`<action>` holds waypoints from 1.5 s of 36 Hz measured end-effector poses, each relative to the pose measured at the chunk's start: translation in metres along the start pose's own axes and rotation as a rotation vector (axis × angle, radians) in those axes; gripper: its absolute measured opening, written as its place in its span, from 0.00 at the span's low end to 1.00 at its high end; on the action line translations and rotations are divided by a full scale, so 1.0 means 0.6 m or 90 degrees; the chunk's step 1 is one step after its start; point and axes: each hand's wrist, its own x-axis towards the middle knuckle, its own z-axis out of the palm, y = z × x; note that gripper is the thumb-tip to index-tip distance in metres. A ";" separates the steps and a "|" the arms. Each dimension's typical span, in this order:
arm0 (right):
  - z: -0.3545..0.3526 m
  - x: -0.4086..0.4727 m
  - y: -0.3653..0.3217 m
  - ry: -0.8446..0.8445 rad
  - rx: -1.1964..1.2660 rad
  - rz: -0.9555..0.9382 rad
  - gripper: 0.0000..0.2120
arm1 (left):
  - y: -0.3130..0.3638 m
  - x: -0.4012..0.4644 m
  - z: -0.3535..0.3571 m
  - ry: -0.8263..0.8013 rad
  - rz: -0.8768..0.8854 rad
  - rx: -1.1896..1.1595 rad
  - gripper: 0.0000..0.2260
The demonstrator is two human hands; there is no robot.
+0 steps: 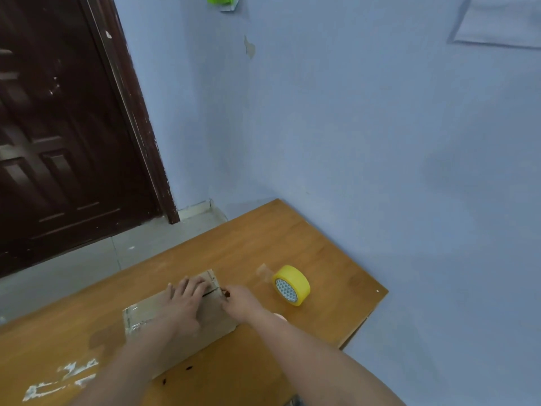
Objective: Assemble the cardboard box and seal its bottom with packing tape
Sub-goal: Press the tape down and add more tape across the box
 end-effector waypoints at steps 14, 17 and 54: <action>-0.044 0.004 0.012 -0.002 0.004 0.021 0.20 | 0.038 0.008 -0.029 0.069 -0.010 -0.024 0.29; -0.072 0.011 0.022 0.053 0.002 0.020 0.18 | 0.059 0.017 -0.043 0.122 -0.003 -0.069 0.26; -0.199 0.202 0.253 -0.183 0.058 0.216 0.16 | 0.262 0.242 0.024 -0.126 -0.226 -0.465 0.15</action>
